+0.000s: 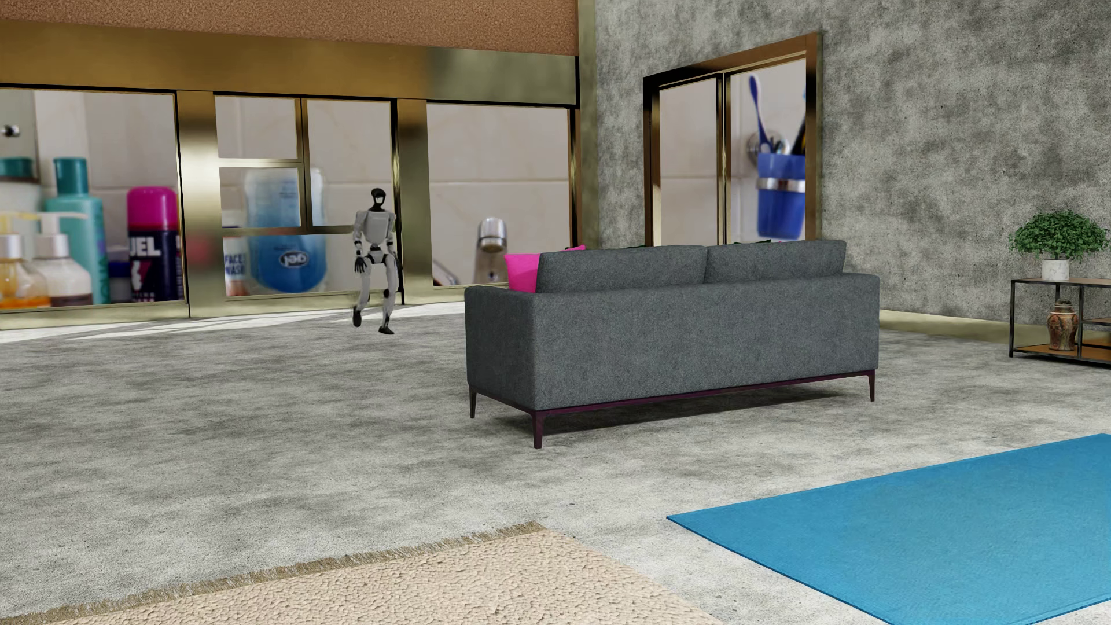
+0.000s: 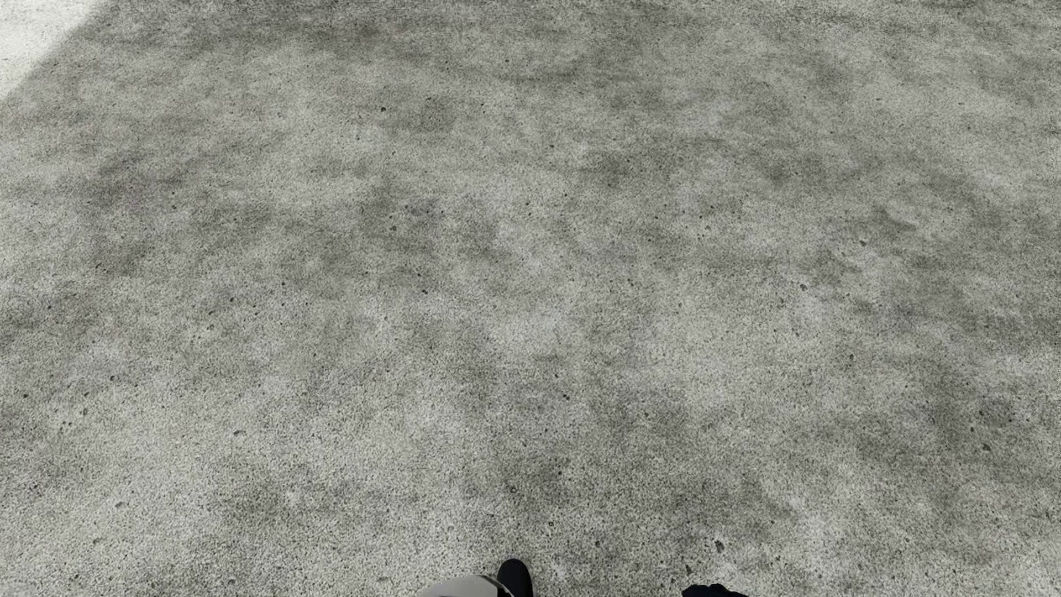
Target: Walk towards the sofa
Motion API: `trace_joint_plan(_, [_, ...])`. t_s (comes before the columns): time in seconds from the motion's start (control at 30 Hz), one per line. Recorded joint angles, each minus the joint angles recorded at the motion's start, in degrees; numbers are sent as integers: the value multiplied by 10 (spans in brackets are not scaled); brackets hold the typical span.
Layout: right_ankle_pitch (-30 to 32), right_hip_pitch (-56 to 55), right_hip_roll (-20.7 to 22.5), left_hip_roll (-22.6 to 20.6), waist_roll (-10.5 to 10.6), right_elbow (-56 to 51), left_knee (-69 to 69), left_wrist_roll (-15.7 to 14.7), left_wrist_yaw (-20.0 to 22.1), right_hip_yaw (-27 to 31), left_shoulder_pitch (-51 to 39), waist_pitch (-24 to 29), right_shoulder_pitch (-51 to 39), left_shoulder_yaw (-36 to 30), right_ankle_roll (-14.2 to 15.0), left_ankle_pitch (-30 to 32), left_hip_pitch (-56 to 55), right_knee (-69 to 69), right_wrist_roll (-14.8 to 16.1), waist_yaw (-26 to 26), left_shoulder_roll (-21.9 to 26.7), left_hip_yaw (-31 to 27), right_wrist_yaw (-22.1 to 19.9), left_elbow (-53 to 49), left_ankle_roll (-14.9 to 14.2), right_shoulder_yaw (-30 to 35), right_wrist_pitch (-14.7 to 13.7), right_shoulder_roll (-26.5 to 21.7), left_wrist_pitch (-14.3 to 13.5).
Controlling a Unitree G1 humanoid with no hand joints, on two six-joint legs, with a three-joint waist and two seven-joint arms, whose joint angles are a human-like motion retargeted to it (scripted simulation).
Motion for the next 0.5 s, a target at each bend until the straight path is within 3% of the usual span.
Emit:
trace_joint_plan(0.03, [-2, -59, -7, -10, -2, -11, -21, 10, 15, 15, -34, -3, 19, -17, 4, -14, 38, 9, -10, -10, -4, -12, -3, 13, -5, -2, -4, 11, -16])
trace_joint_plan(0.1, [-12, -154, -17, -27, -3, -47, -52, -2, 17, 25, -100, -11, 61, -41, -13, -47, 105, -60, 0, -32, -11, -39, -25, 8, -12, -26, -7, 29, -63])
trace_joint_plan(0.17, [-15, -197, -25, -42, -7, -72, -65, -19, -9, -13, -157, -17, 96, -84, -27, -91, 164, -246, 21, -47, 3, -64, -54, -33, -18, -56, 1, 42, -118])
trace_joint_plan(0.23, [6, -187, 31, -45, -9, -70, -73, -22, -16, -13, -193, -21, 119, -131, 11, -137, 219, -535, 26, -55, 35, -82, -63, -95, -26, -71, 12, 52, -143])
trace_joint_plan(0.27, [-4, -178, 65, -42, -8, -56, -74, -24, -12, 0, -197, -23, 125, -147, 33, -159, 248, -647, 24, -55, 51, -85, -60, -129, -31, -73, 18, 53, -143])
trace_joint_plan(0.3, [-24, -178, 85, -37, -6, -33, -60, -39, -7, -23, -192, -23, 124, -151, 58, -177, 270, -678, 20, -53, 65, -80, -48, -161, -37, -71, 24, 48, -147])
trace_joint_plan(0.37, [53, -180, 123, -14, 5, 20, 12, -71, -4, -1, -159, -21, 117, -143, -25, -143, 301, -598, 15, -54, 90, -66, -19, -200, -48, -76, 51, 47, -132])
trace_joint_plan(0.4, [80, -173, 122, 4, 14, 38, 90, -88, -11, -11, -140, -19, 119, -136, -43, -86, 295, -543, 10, -55, 96, -60, -18, -200, -55, -87, 61, 52, -122])
trace_joint_plan(0.43, [36, -175, 118, 32, 24, 54, 215, -102, -17, -28, -123, -16, 124, -126, -62, -14, 259, -471, 10, -55, 99, -57, -23, -187, -73, -99, 67, 61, -105])
trace_joint_plan(0.47, [-23, -164, 112, 60, 34, 70, 353, -110, -24, -42, -106, -14, 128, -116, -57, 62, 209, -415, 9, -55, 98, -62, -22, -162, -139, -107, 67, 69, -80])
trace_joint_plan(0.5, [-68, -134, 109, 85, 43, 84, 459, -112, -35, -55, -91, -12, 128, -105, -53, 124, 155, -394, 11, -53, 93, -73, -26, -129, -157, -112, 60, 73, -48])
